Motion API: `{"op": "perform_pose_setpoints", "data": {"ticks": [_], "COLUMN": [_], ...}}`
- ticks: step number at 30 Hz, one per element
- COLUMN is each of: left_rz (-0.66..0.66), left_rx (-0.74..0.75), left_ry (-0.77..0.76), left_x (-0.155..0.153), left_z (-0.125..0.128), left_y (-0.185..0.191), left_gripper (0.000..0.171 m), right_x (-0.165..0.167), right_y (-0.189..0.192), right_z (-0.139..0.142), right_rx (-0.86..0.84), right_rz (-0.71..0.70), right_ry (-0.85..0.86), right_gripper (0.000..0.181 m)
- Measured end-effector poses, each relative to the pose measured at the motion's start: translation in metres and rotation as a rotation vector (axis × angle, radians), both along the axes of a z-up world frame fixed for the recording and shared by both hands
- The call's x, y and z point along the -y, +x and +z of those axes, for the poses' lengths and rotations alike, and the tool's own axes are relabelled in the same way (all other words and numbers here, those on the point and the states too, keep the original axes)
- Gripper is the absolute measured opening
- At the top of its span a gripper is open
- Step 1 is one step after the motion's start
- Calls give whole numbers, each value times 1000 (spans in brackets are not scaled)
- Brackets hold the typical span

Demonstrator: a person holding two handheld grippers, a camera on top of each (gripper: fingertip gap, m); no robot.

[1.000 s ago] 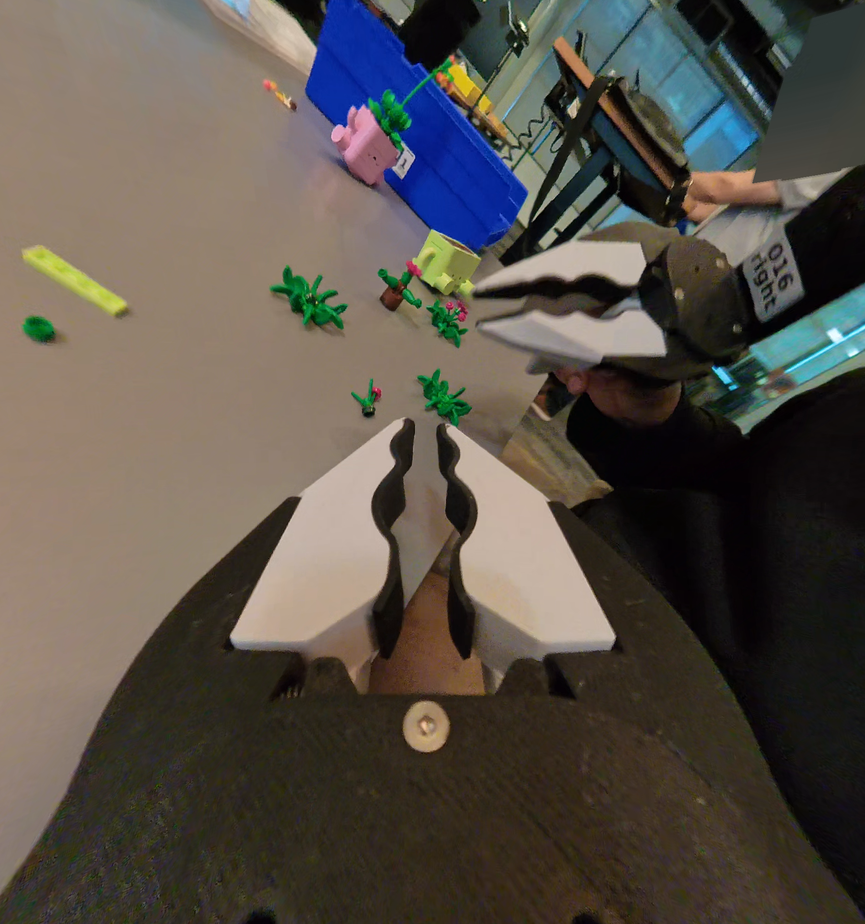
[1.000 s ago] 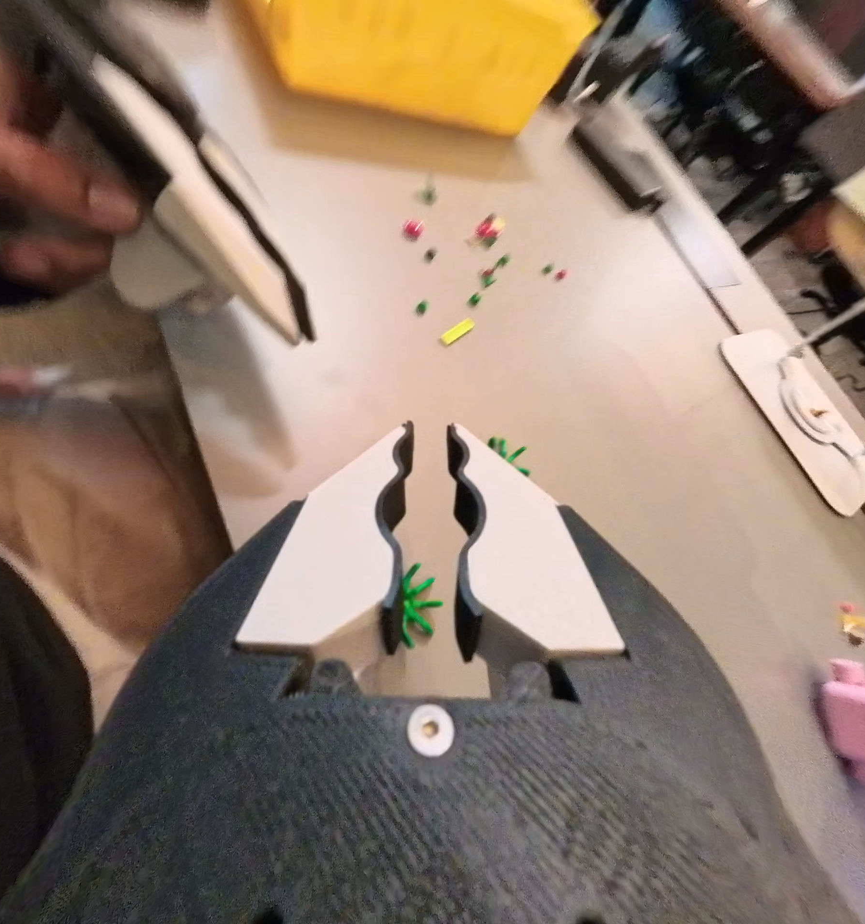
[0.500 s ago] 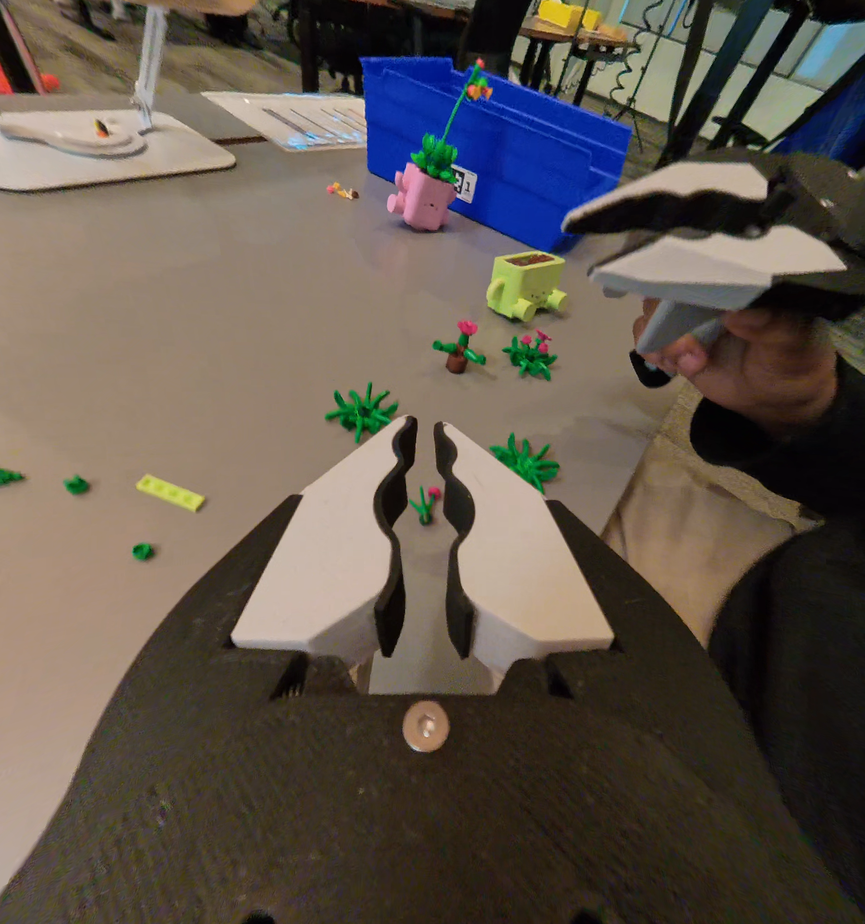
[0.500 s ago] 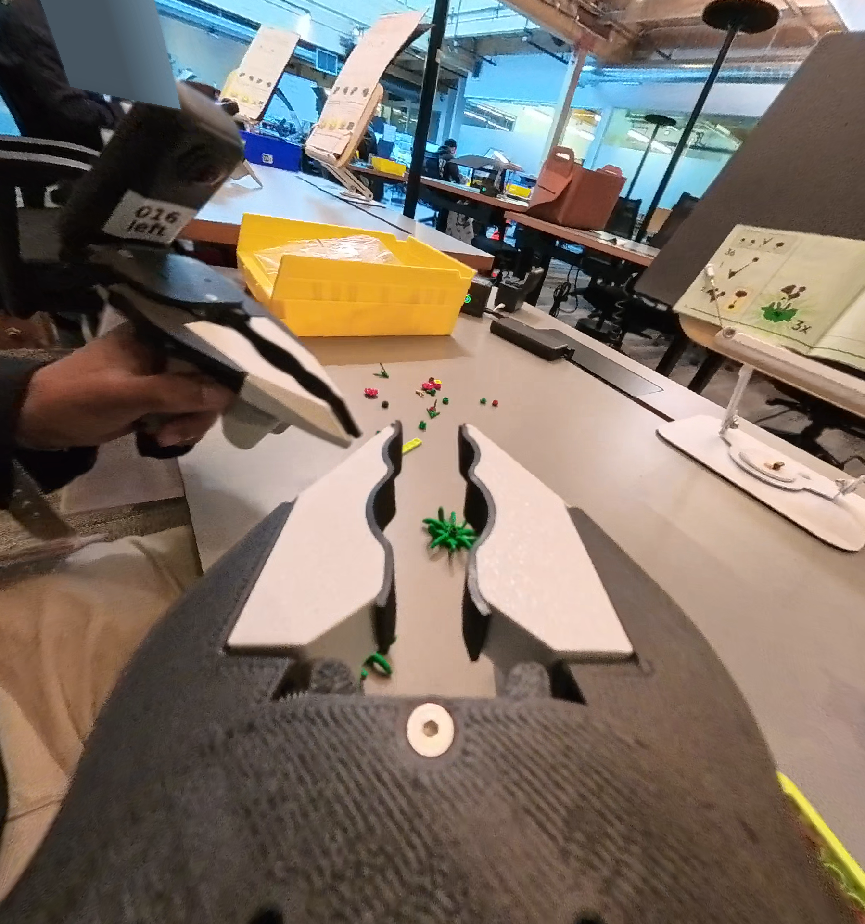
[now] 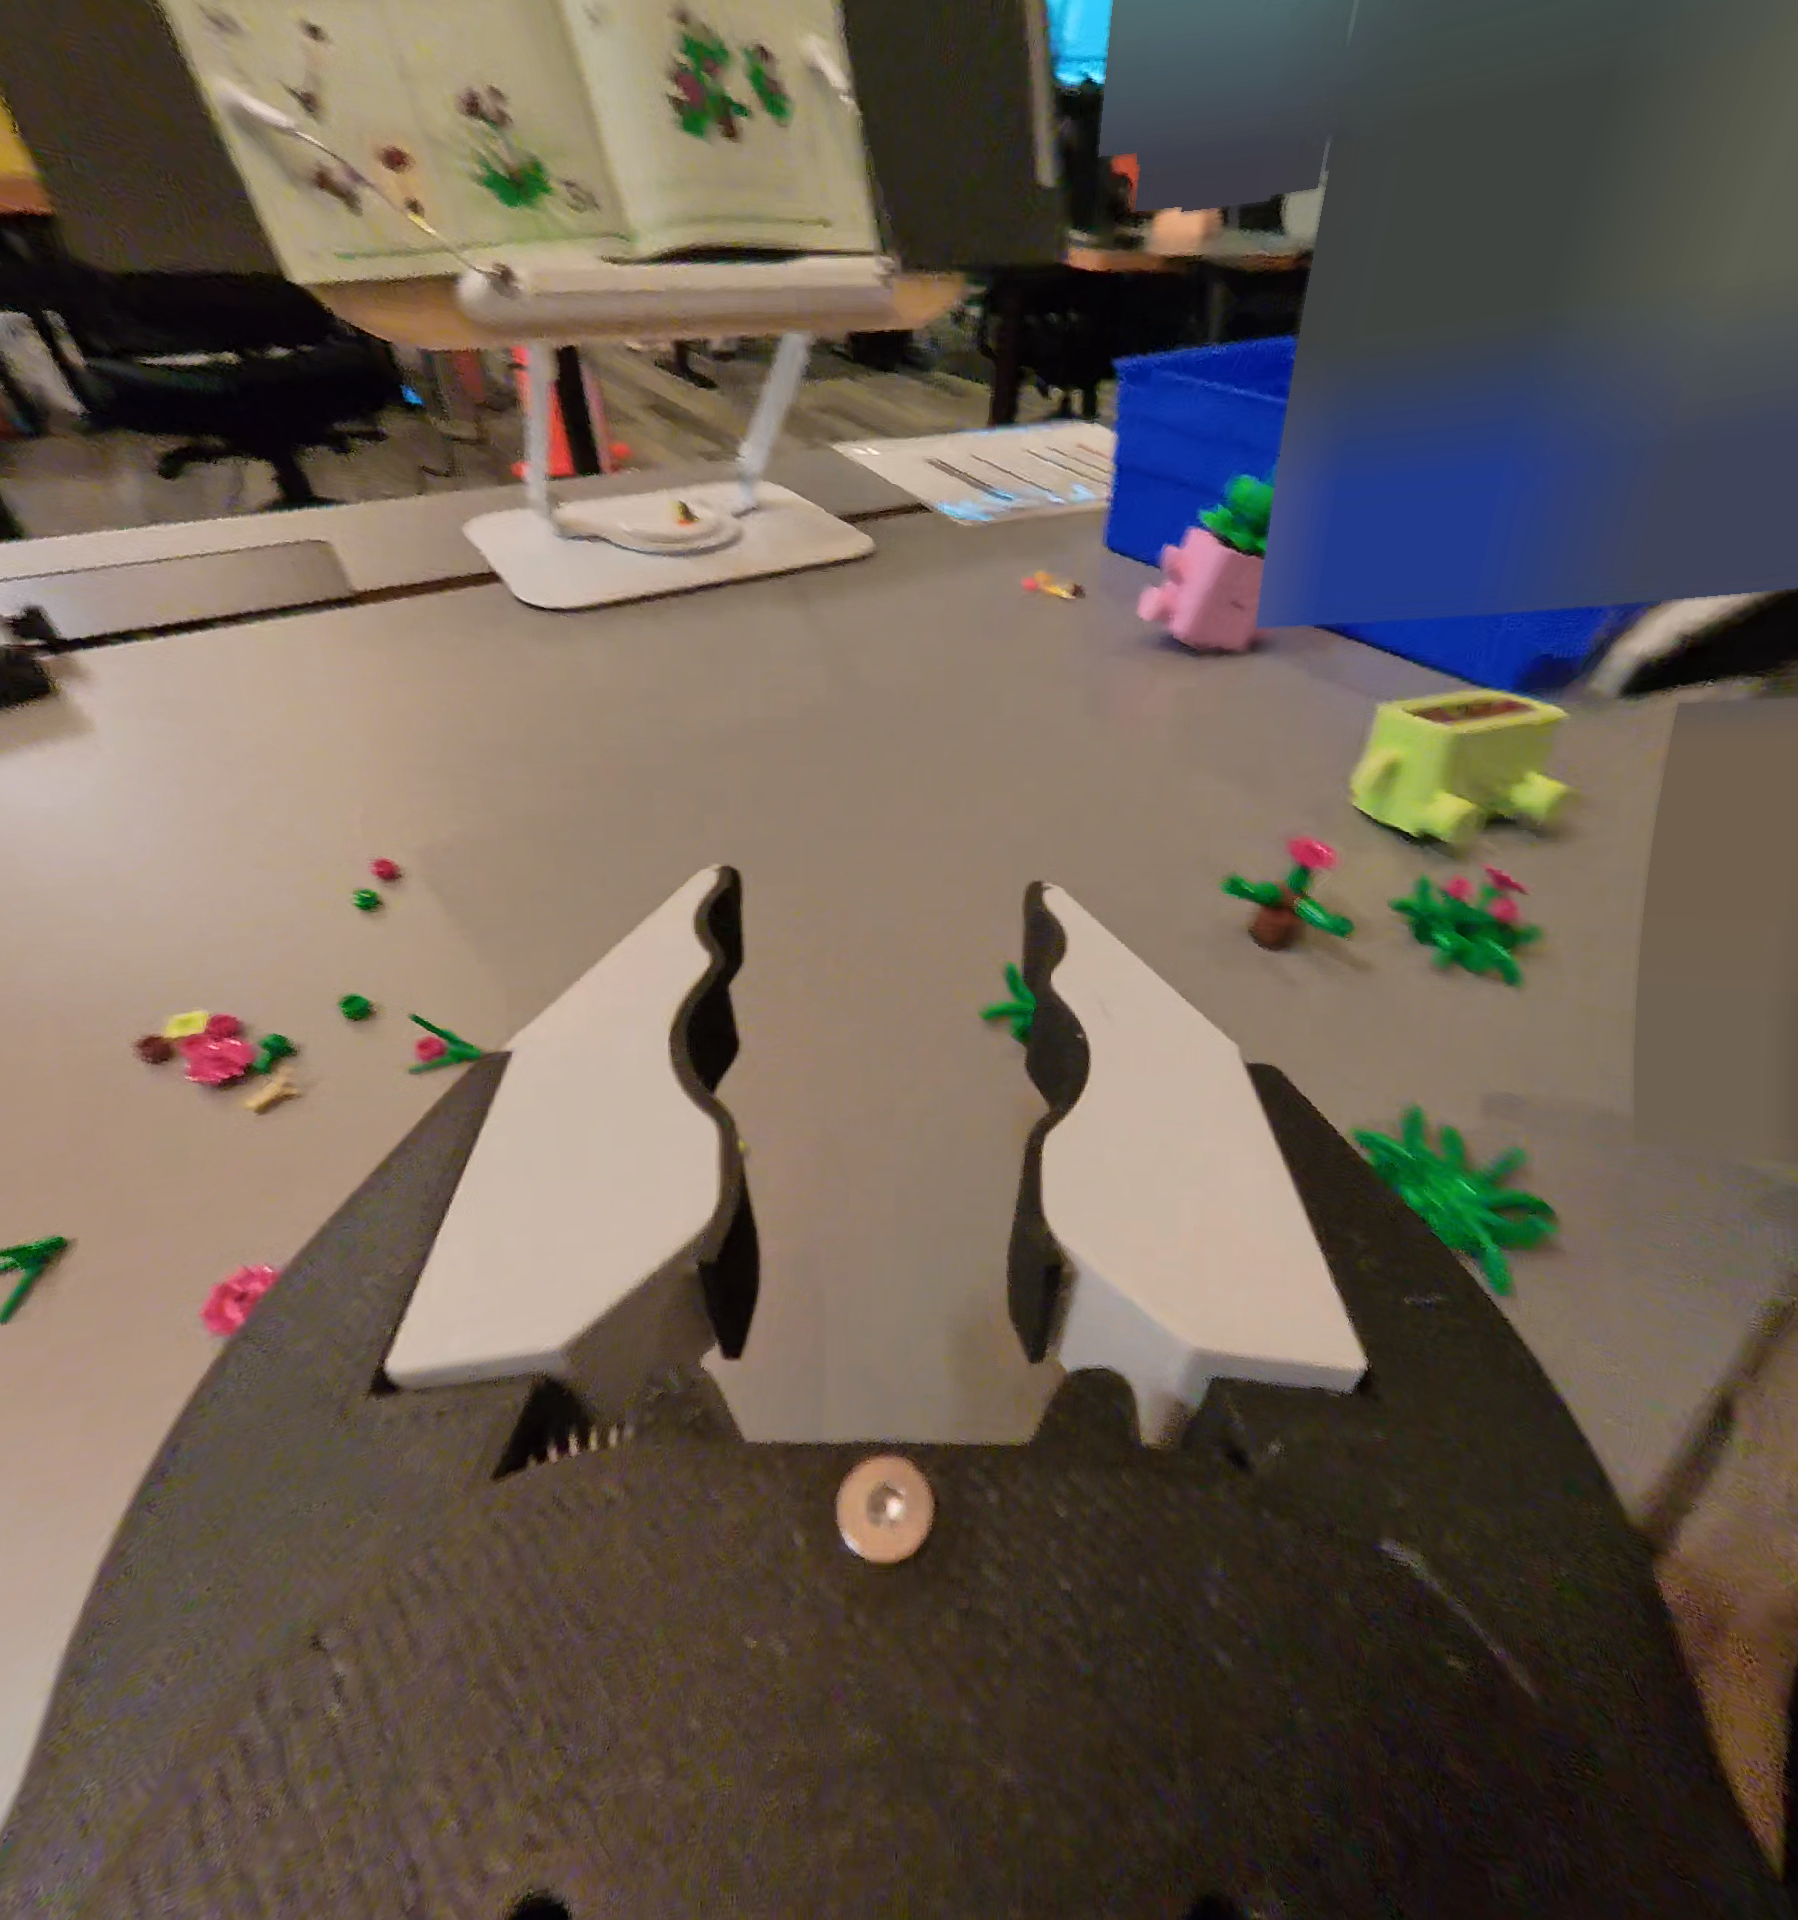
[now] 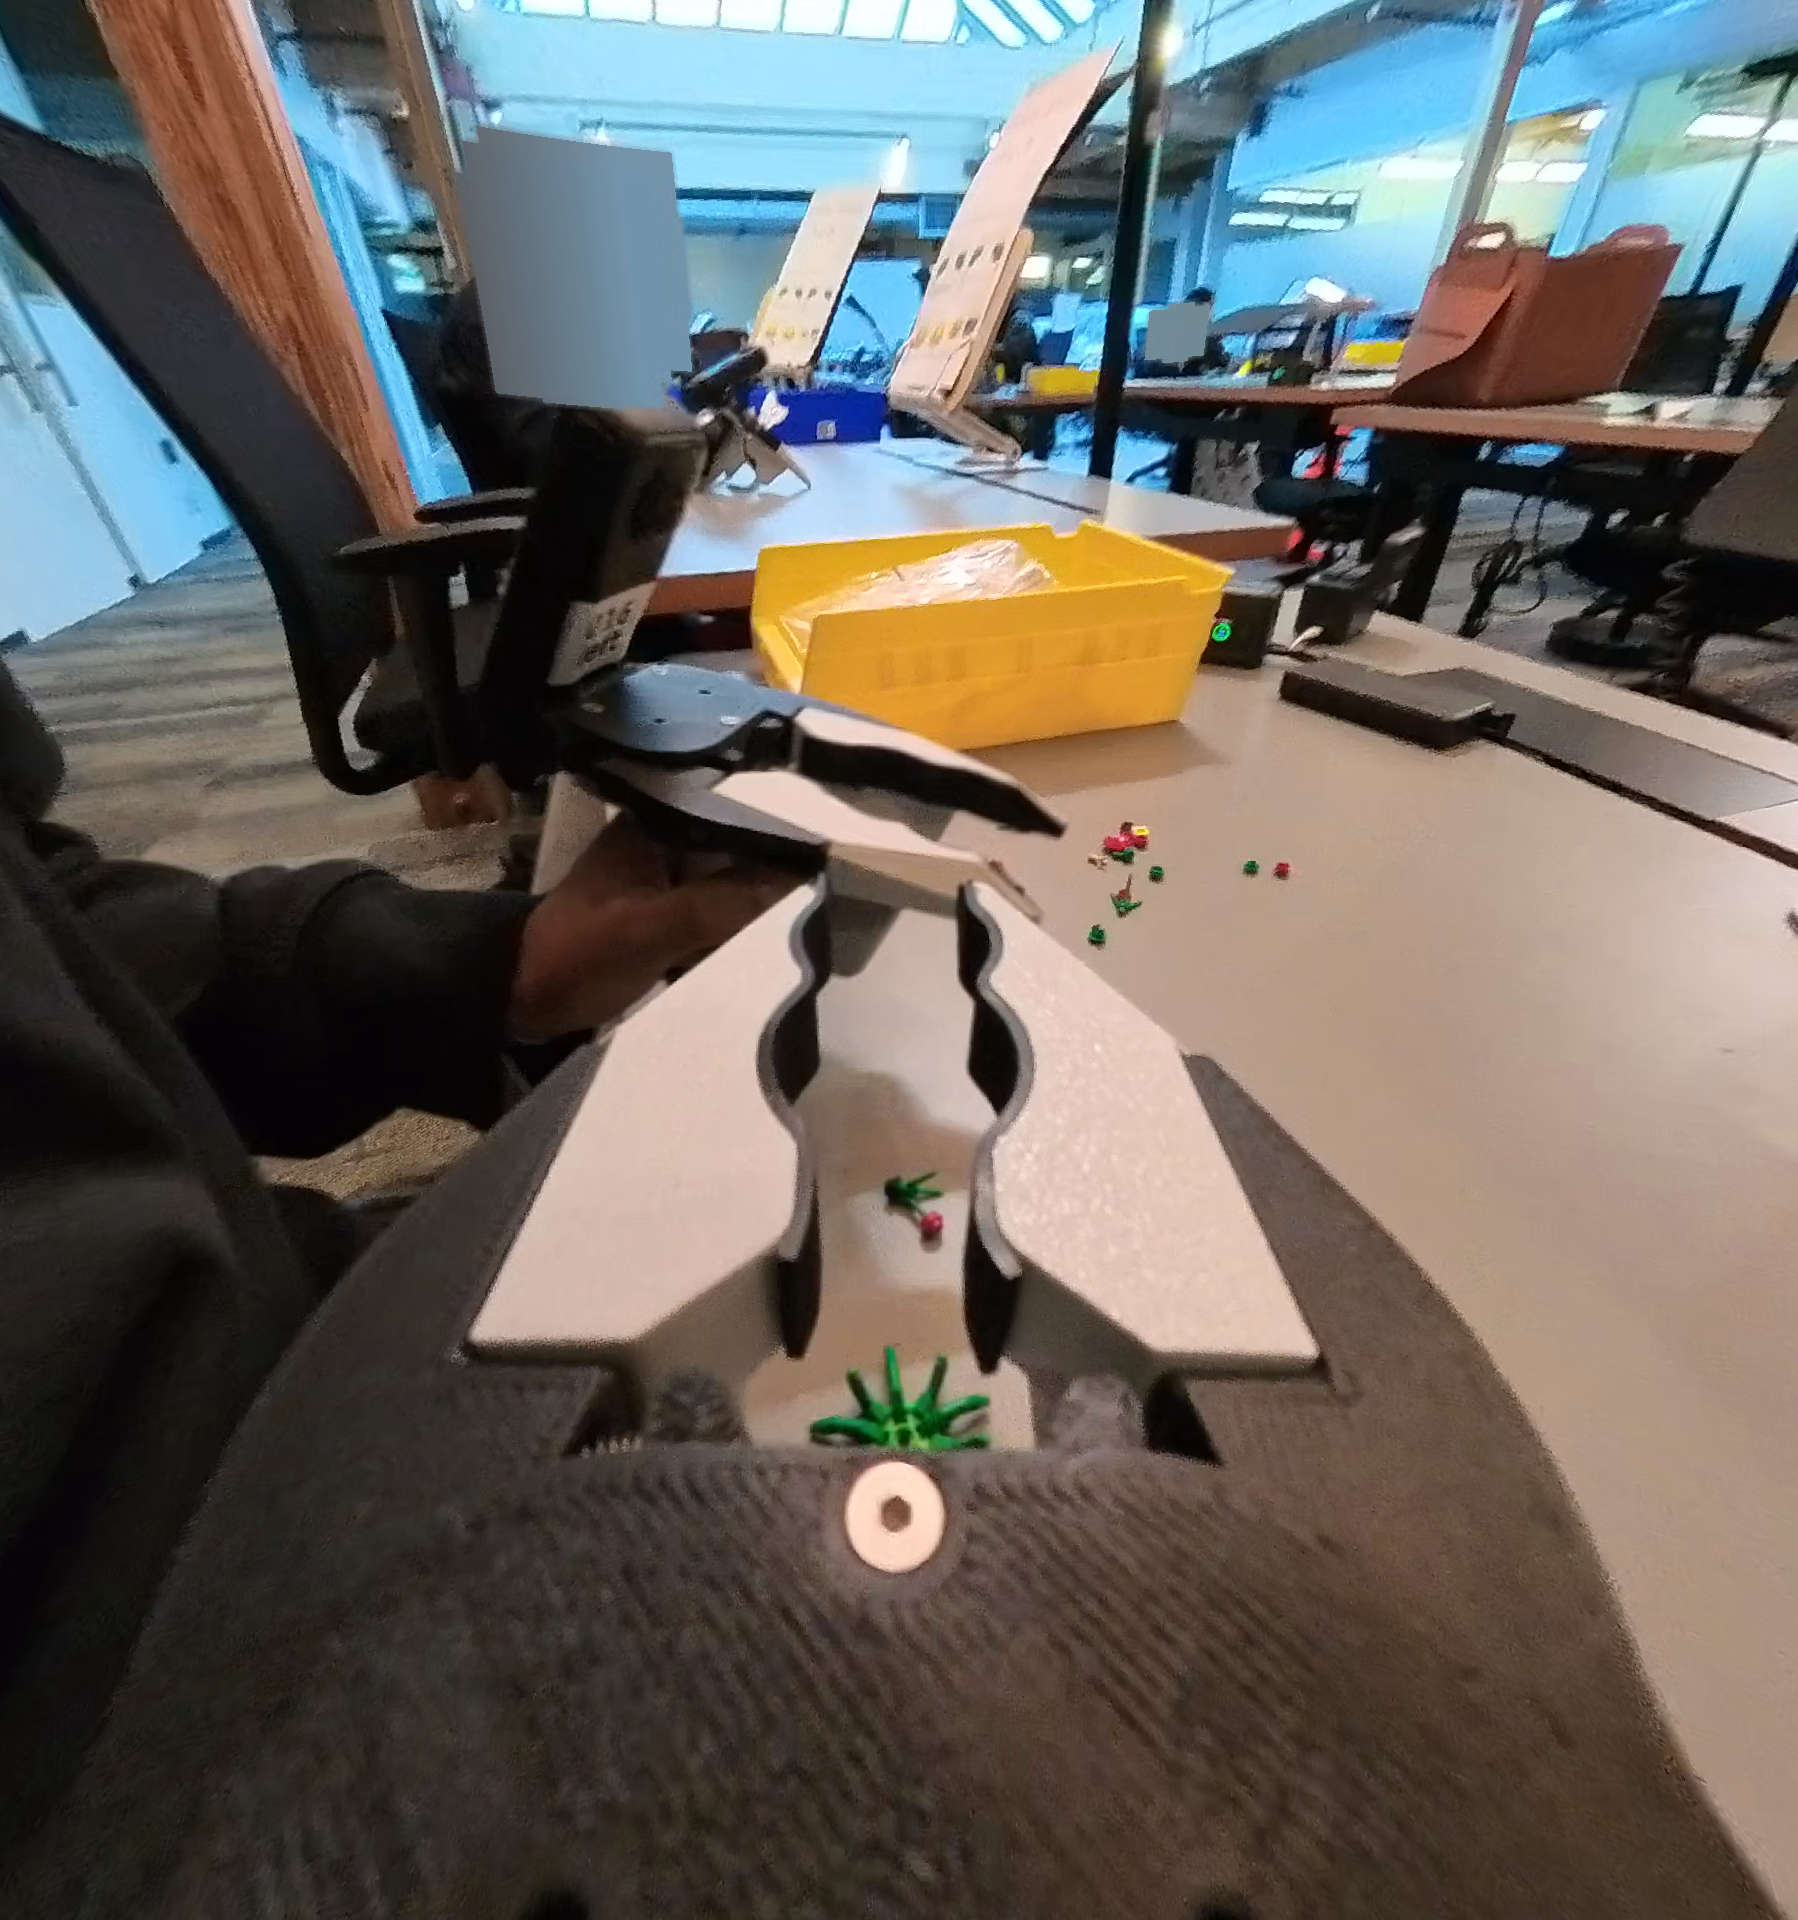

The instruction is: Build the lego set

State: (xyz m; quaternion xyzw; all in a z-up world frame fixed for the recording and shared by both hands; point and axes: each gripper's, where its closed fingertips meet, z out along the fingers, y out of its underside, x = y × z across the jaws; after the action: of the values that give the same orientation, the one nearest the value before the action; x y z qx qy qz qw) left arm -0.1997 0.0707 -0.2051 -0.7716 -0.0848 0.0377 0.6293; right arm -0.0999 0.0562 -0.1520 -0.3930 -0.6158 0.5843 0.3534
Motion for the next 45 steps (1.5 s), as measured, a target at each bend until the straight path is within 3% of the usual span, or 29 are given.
{"op": "perform_pose_setpoints", "data": {"ticks": [2, 7, 12, 19, 26, 34, 37, 45], "left_rz": [25, -34, -38, -64, -69, -106, -145, -219], "left_rx": [27, 34, 61, 163, 177, 237, 270, 328], "left_ry": [-8, 48, 39, 62, 48, 35, 16, -13], "left_x": [-11, -27, -18, -4, 5, 10, 10, 7], "left_z": [0, 20, 18, 12, 10, 2, -4, -12], "left_y": [-16, -18, -17, -11, -7, -6, -2, 7], "left_gripper": [62, 62, 58, 55, 45, 36, 29, 25], "right_x": [-4, -15, -9, 7, -2, -17, -13, 6], "right_y": [-6, -14, -8, 9, 6, -5, -6, -23], "right_z": [4, 14, 28, -4, -20, -55, -82, -123], "right_rx": [22, 15, -90, -106, -67, 234, 385, 584], "right_rz": [29, 7, -18, -30, -82, -94, -101, -51], "right_ry": [-20, -44, -30, -27, 54, 25, 114, 373], "right_gripper": [22, 23, 21, 21, 22, 29, 27, 23]}}
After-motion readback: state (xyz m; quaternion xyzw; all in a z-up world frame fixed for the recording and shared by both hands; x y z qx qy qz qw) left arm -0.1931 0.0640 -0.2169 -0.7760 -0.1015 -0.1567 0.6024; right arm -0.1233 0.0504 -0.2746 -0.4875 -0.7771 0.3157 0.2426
